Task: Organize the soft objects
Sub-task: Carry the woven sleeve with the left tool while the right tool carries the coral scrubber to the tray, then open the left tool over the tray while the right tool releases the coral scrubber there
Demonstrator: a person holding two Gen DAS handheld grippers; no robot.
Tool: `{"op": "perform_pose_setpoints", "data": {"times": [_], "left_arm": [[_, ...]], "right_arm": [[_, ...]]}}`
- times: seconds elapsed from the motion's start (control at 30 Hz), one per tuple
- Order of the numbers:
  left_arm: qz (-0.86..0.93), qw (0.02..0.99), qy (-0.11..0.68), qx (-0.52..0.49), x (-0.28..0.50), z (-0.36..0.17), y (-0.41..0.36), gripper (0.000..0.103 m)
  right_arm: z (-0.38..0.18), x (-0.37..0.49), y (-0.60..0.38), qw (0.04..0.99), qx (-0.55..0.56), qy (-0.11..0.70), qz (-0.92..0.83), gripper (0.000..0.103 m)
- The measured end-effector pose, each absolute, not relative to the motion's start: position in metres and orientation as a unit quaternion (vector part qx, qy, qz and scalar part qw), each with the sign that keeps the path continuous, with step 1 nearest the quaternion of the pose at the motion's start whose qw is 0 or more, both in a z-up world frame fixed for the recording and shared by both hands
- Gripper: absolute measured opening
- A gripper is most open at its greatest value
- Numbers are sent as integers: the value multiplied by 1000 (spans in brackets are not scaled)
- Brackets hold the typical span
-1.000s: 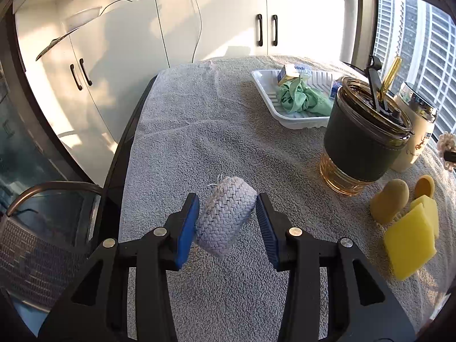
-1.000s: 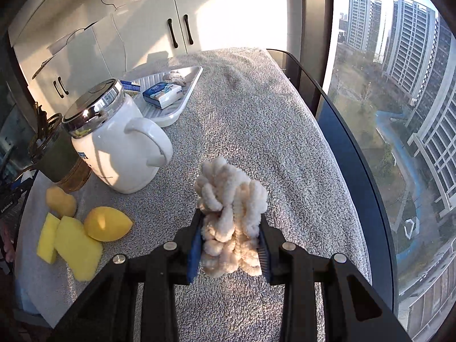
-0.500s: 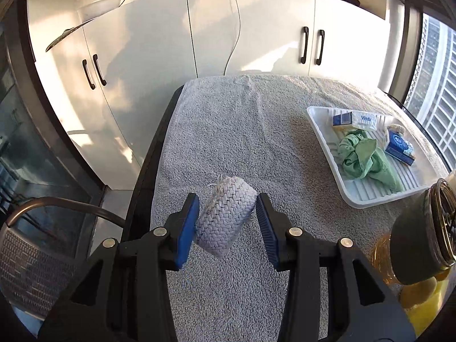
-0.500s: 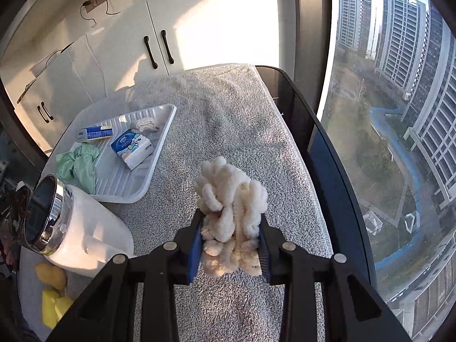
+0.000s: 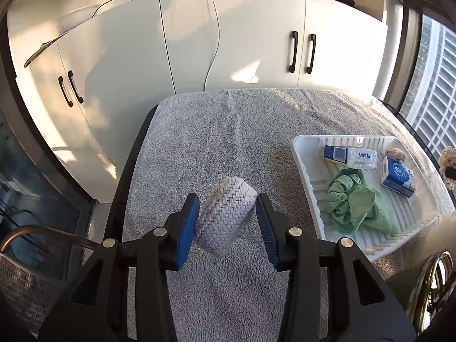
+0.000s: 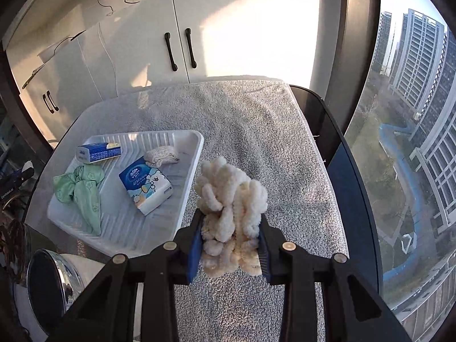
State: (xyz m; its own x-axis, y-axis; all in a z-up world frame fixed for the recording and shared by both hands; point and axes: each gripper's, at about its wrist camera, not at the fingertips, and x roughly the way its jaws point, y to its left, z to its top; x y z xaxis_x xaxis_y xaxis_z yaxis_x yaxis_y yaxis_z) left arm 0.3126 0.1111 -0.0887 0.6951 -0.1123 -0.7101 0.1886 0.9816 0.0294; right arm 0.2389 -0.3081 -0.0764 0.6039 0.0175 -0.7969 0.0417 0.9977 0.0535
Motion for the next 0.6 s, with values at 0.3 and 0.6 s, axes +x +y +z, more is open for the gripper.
{"op": "perform_pose_setpoints", "data": {"times": [0.3,0.6], "left_arm": [[-144,904,400,54,338,-90,61,40],[-192,878,434,60,358,-109,22,39]], "right_arm": [[-80,289,-268,882,3,469,49,37],[-98,309,-232,858,-39,503,98,37]]}}
